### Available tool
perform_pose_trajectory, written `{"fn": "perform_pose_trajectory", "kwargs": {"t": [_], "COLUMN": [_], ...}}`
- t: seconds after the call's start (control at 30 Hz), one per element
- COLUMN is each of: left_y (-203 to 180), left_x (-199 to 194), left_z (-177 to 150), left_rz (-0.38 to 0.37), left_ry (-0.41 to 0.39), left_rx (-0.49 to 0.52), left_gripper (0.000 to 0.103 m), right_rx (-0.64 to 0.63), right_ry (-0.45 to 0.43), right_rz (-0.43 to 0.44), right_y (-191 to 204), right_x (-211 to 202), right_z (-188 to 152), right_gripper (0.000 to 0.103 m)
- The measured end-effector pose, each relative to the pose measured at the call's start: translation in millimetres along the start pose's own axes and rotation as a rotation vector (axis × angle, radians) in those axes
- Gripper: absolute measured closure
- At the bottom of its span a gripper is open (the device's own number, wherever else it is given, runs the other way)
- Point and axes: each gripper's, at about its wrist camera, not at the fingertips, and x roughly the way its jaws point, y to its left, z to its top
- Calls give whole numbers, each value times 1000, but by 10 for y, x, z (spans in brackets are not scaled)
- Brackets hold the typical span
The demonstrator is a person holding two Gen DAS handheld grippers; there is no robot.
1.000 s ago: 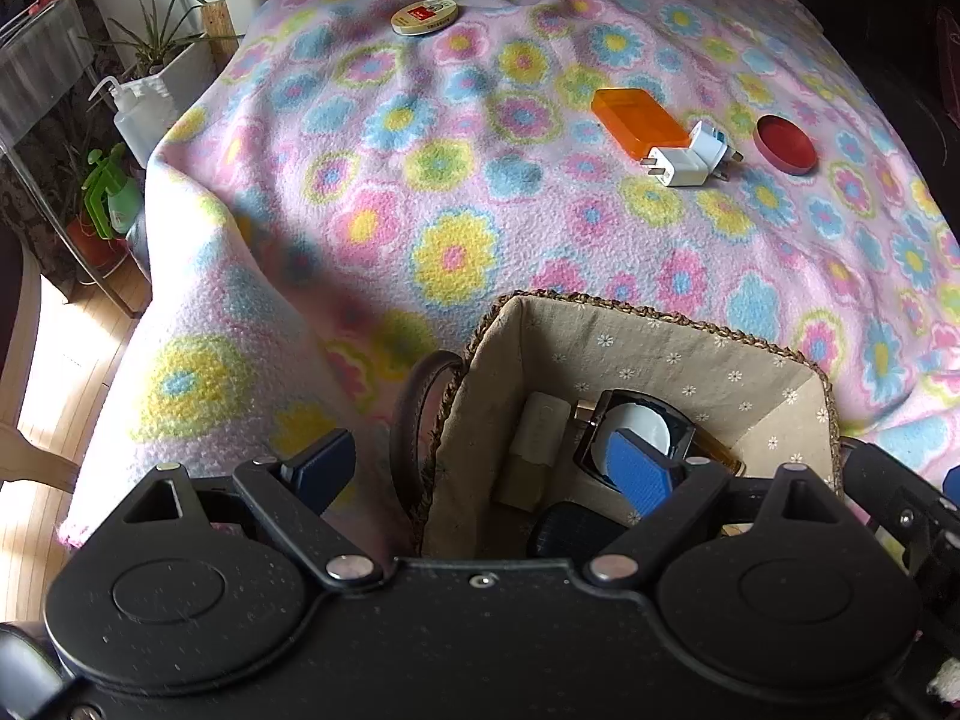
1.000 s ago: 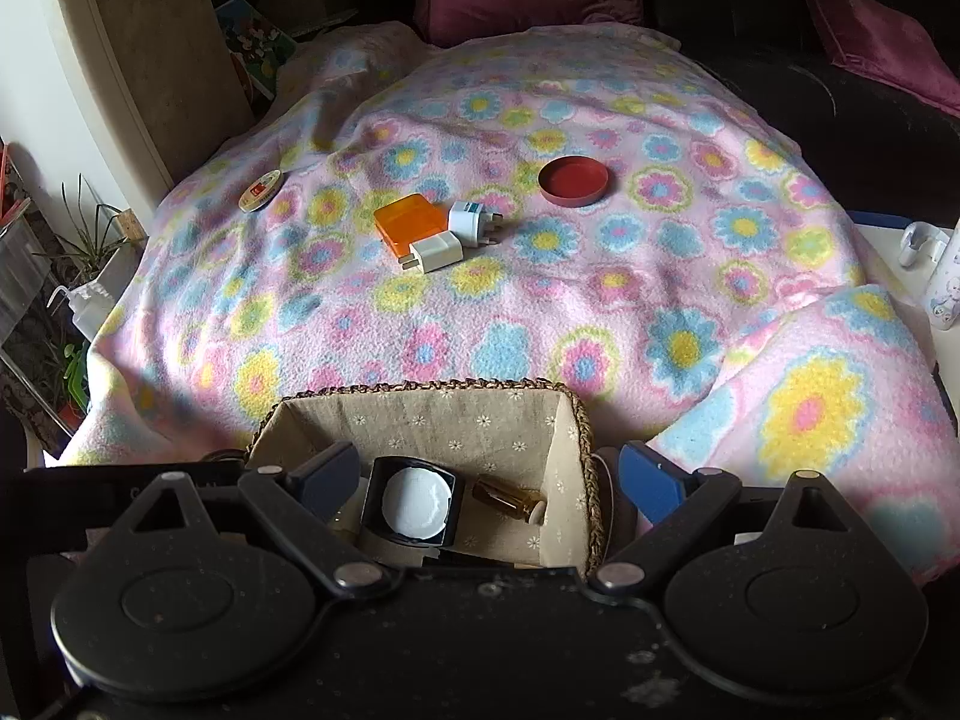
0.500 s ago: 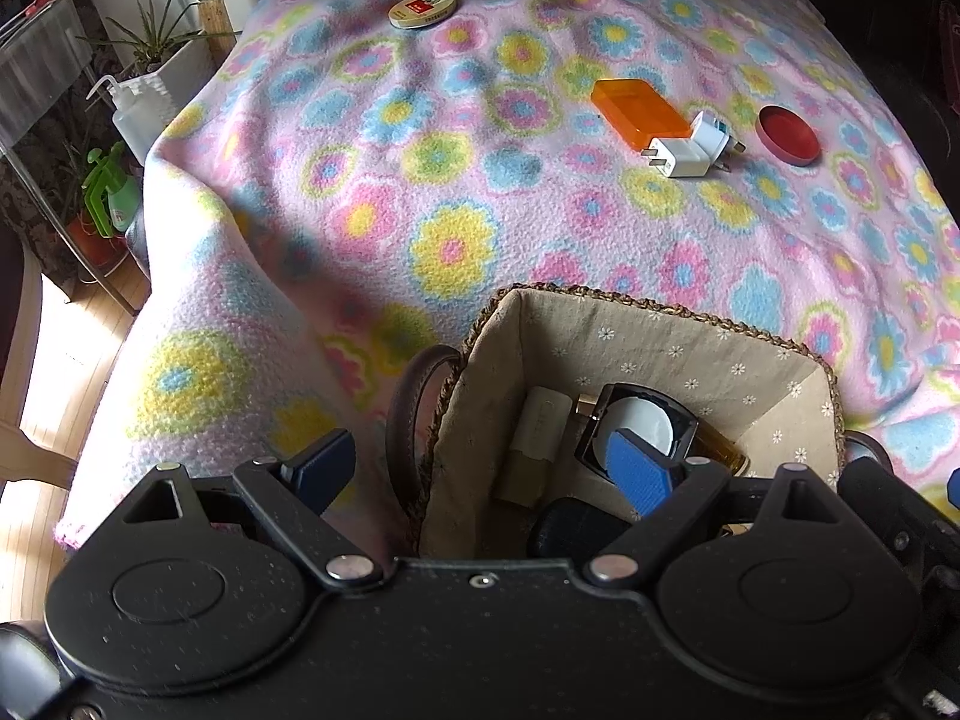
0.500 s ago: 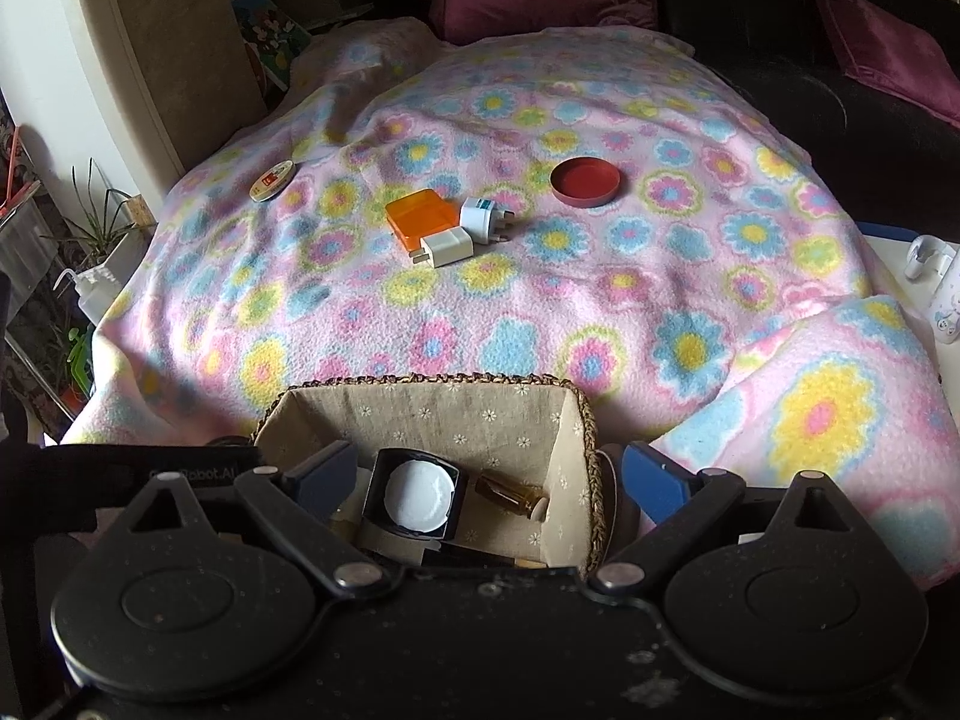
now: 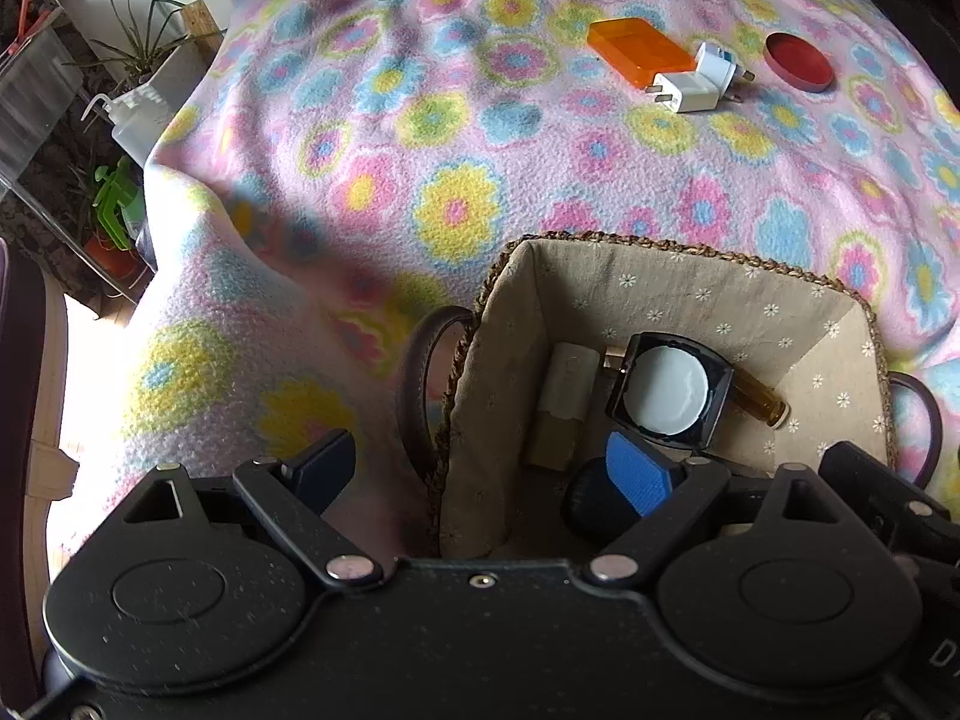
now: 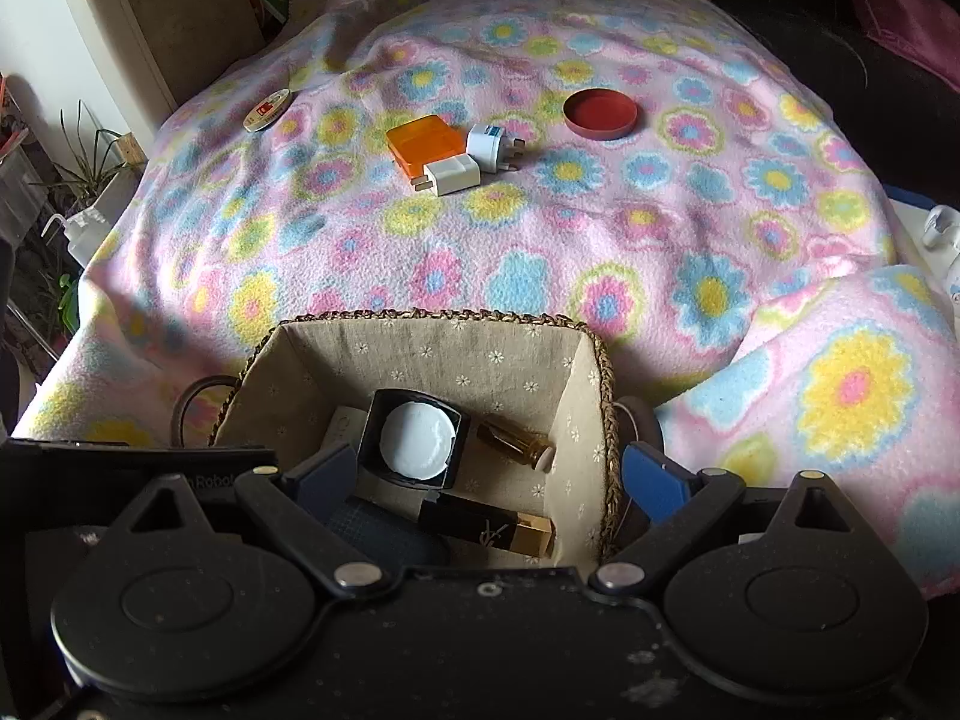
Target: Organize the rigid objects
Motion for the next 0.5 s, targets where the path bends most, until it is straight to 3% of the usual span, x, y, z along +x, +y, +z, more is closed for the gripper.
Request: {"fn": "perform_pose_trajectory", "kwargs": {"t": [0.5], "left_y": [-20], "left_x": [-3], "left_z": [40], "left_rz": [-18], "left_ry": [5], "left_rx": [-5], "left_gripper": [15], "right_rx": [22], "right_ry": [32], "right_rz": [-1], "right_y": [-31], "right_x": [28], "right_z": [7], "right_gripper": [7]}}
